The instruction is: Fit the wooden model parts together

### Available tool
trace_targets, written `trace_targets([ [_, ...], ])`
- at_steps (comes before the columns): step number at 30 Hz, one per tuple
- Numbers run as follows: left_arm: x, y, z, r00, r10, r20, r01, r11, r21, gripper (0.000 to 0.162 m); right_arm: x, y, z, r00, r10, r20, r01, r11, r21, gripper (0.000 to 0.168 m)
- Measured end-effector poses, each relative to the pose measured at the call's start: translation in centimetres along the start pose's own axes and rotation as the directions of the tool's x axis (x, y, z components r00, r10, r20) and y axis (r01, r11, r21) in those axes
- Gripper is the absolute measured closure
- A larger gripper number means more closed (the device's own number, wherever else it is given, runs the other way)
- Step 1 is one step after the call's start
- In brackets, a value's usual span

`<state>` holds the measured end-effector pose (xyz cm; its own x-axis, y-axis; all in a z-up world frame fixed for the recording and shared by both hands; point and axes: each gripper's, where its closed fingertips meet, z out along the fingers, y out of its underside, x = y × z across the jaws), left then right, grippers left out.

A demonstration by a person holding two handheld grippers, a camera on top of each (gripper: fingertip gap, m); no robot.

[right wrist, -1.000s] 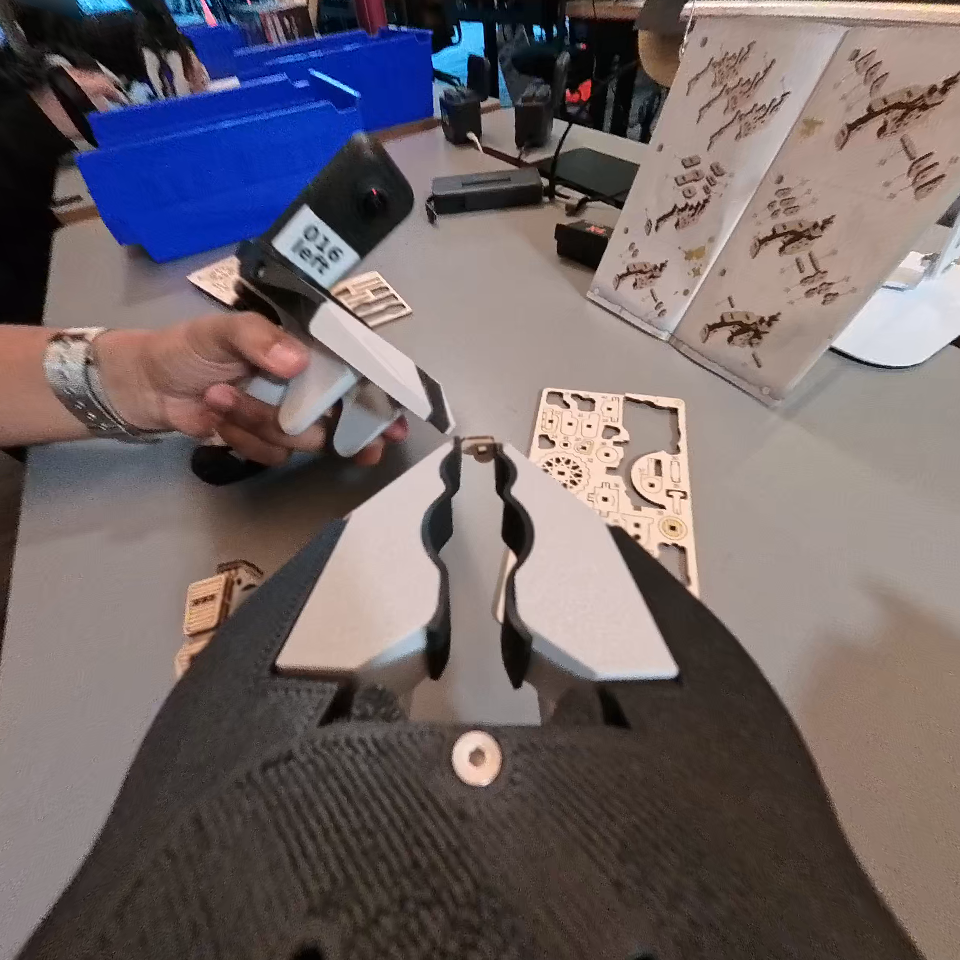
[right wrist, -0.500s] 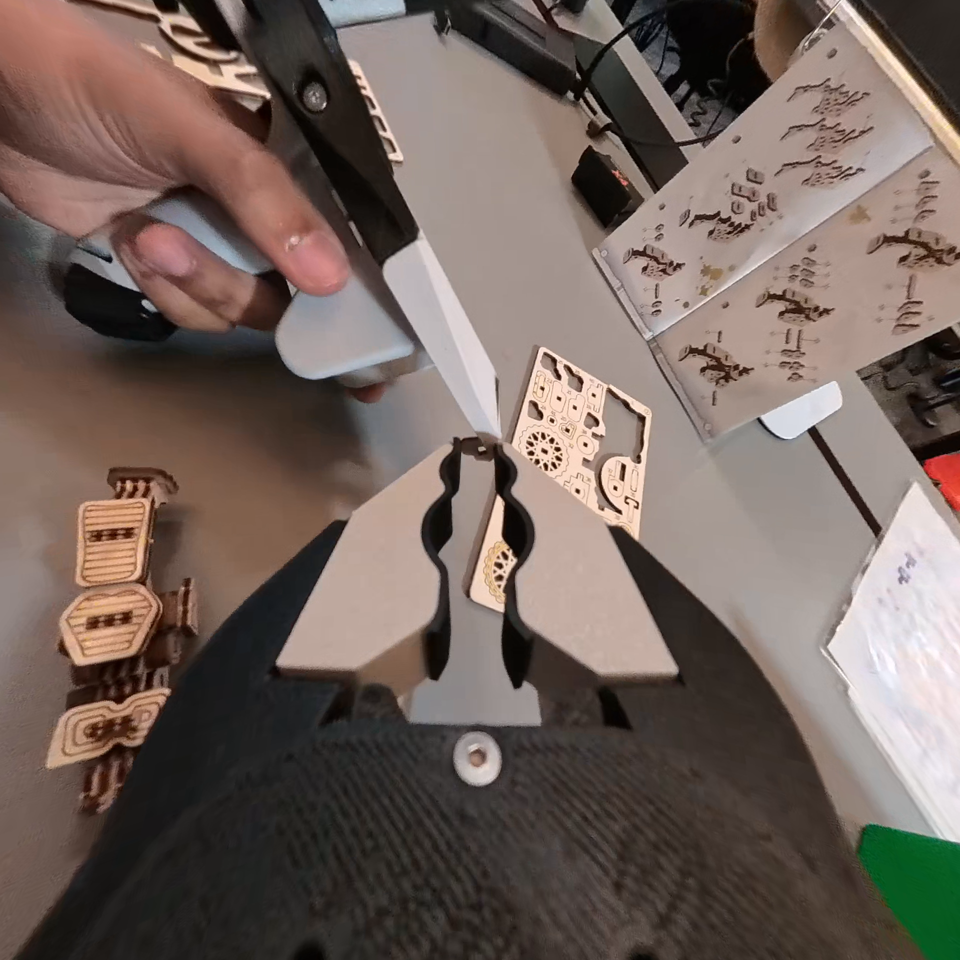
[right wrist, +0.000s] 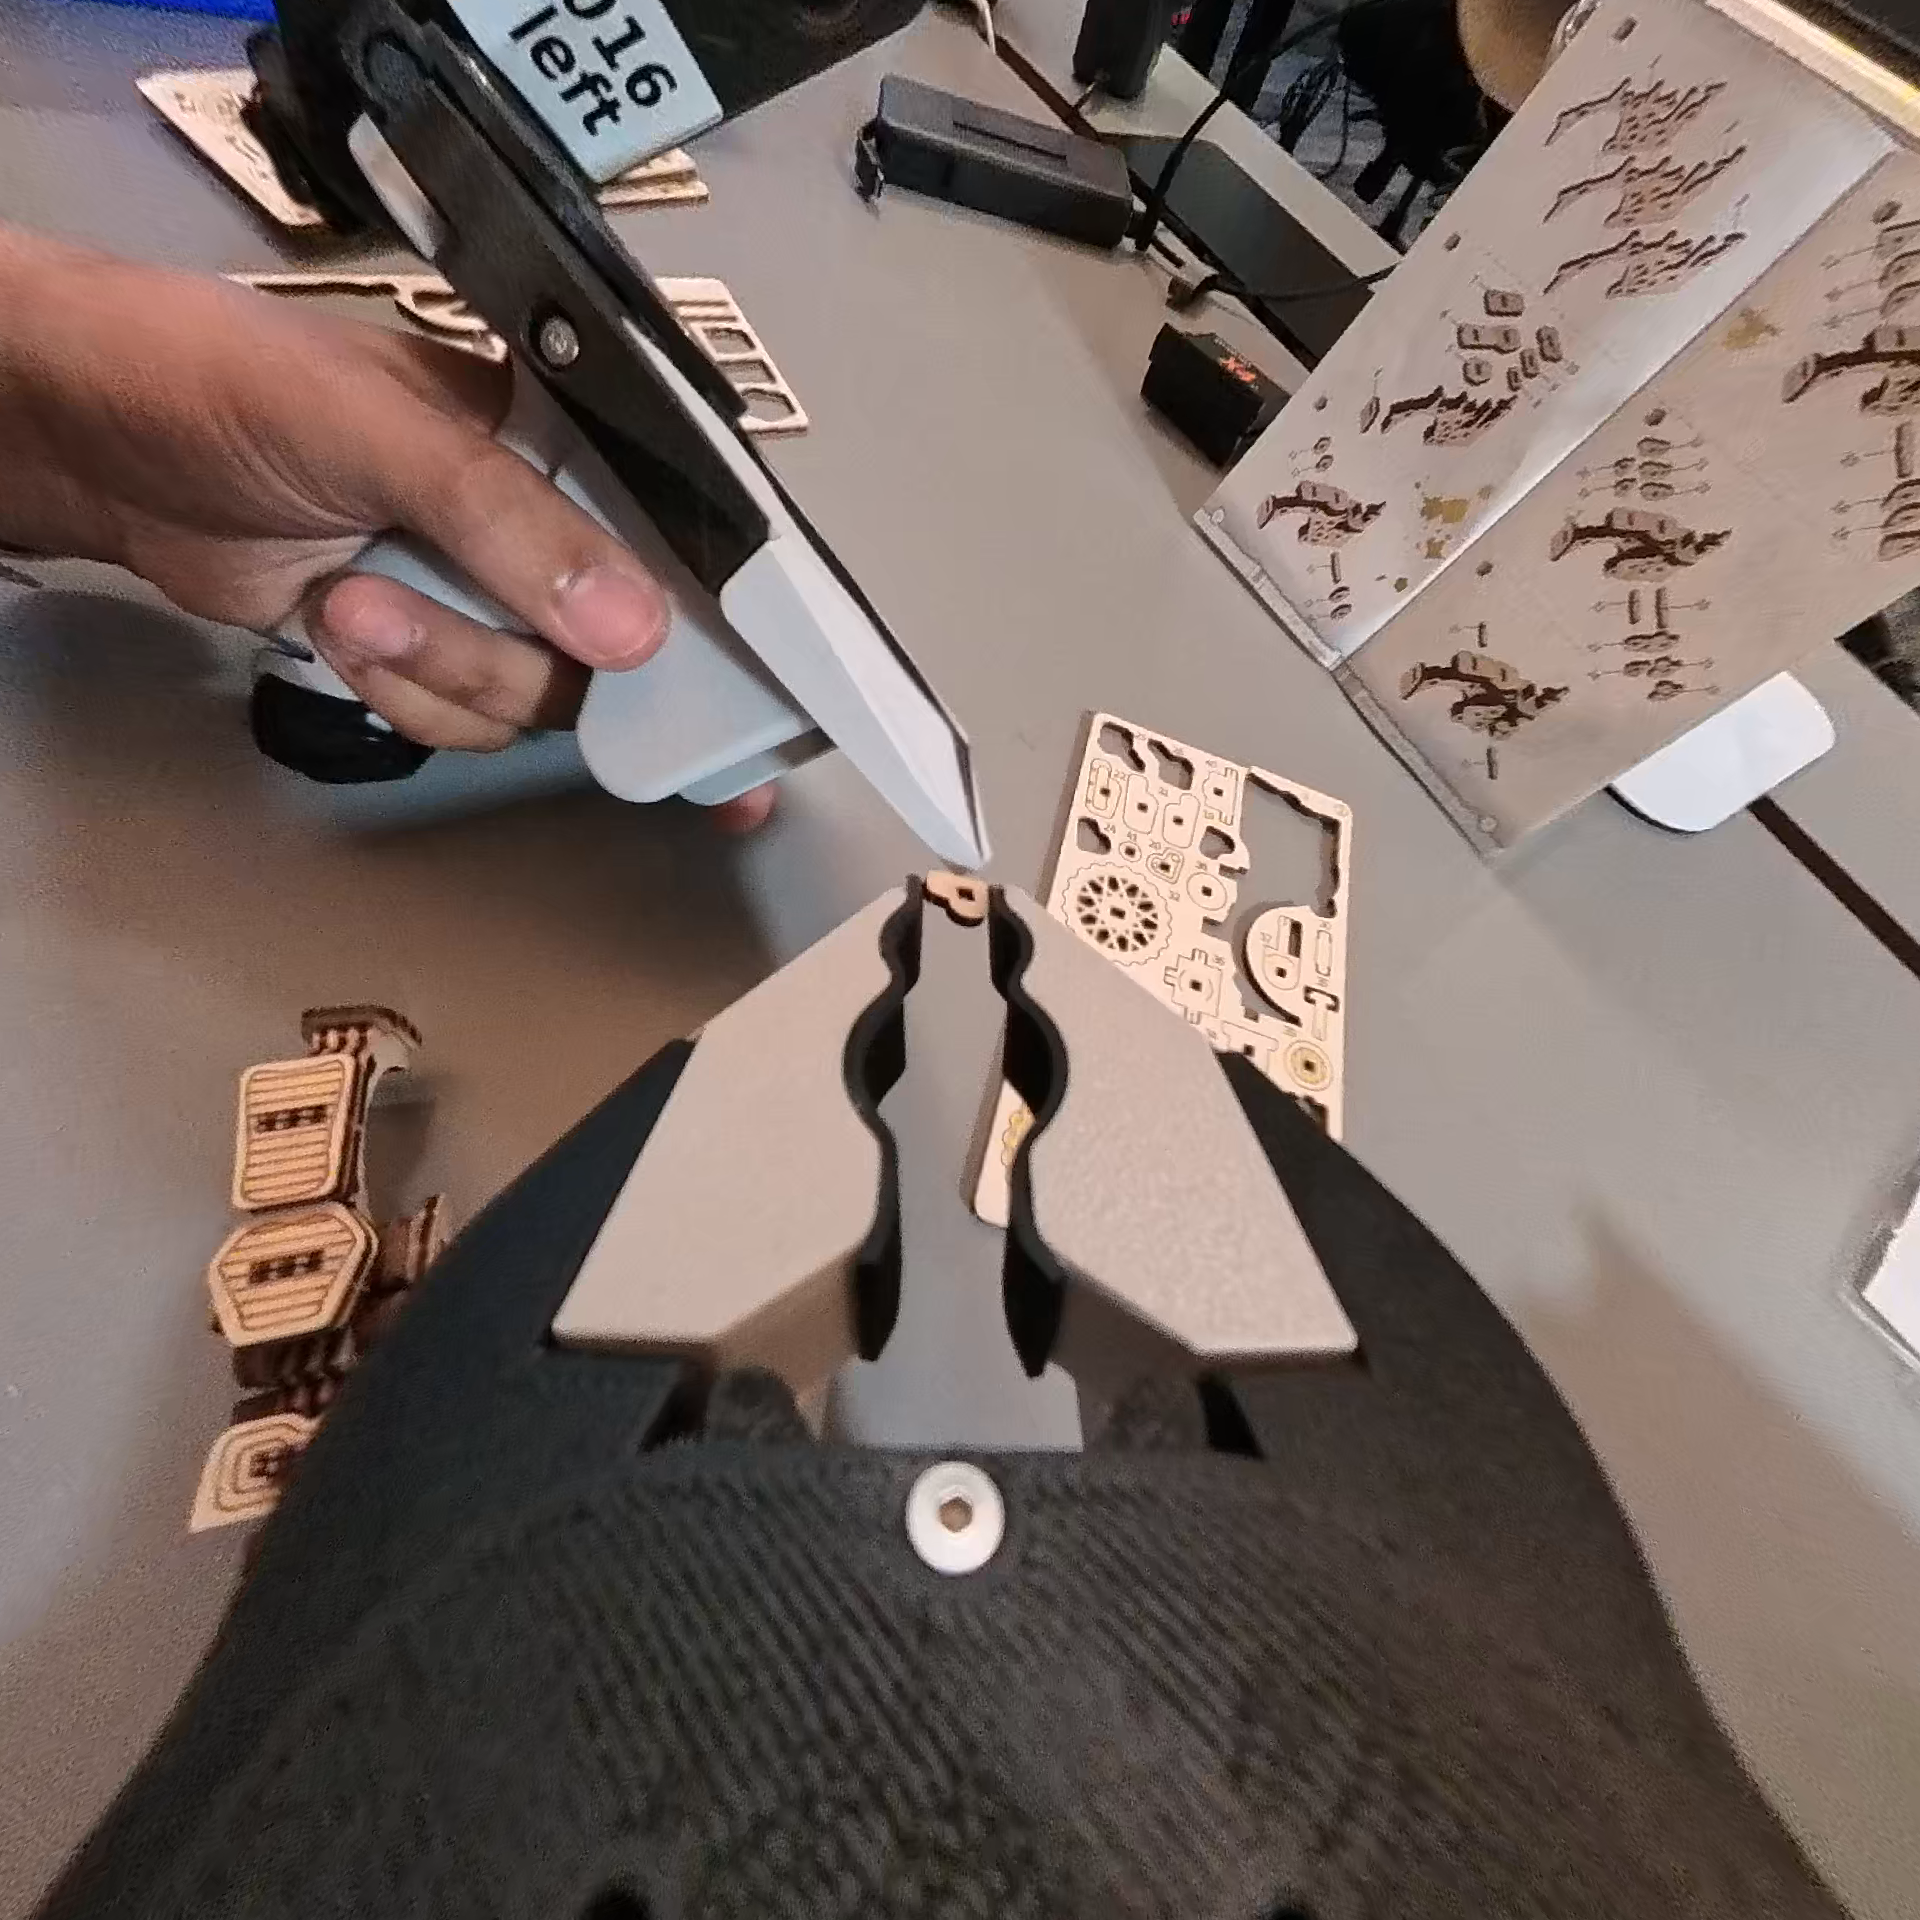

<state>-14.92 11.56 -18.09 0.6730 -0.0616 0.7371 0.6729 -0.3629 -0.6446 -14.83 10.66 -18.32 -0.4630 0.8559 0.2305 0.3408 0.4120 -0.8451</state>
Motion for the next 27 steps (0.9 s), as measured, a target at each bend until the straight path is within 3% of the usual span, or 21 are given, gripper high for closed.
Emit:
trace_targets([
  [7, 0.4, 0.5, 0.0, 0.991, -0.097, -0.089, 0.095, 0.995, -0.026, 0.16, 0.6, 0.0, -0.3, 1.0, 0.031, -0.001, -0.031, 0.999, 0.02, 0.158],
  [11, 1.3, 0.0, -0.2, 0.959, -0.203, -0.196, 0.205, 0.979, -0.013, 0.149, 0.4, -0.3, -0.4, 1.0, -0.005, 0.003, 0.005, 0.999, 0.044, 0.157],
  [14, 1.4, 0.2, -0.1, 0.956, -0.21, -0.202, 0.209, 0.978, -0.029, 0.147, 0.1, -0.5, -0.4, 0.998, -0.062, 0.003, 0.062, 0.997, 0.054, 0.157],
  [22, 1.6, 0.2, 0.0, 0.957, -0.204, -0.204, 0.202, 0.979, -0.032, 0.161, -0.1, -0.7, -0.4, 0.994, -0.109, -0.016, 0.11, 0.993, 0.052, 0.157],
  [27, 1.1, -0.7, -0.5, 0.964, -0.189, -0.188, 0.195, 0.981, 0.015, 0.161, 0.1, 0.2, -0.1, 0.997, -0.077, 0.01, 0.077, 0.997, 0.029, 0.146],
])
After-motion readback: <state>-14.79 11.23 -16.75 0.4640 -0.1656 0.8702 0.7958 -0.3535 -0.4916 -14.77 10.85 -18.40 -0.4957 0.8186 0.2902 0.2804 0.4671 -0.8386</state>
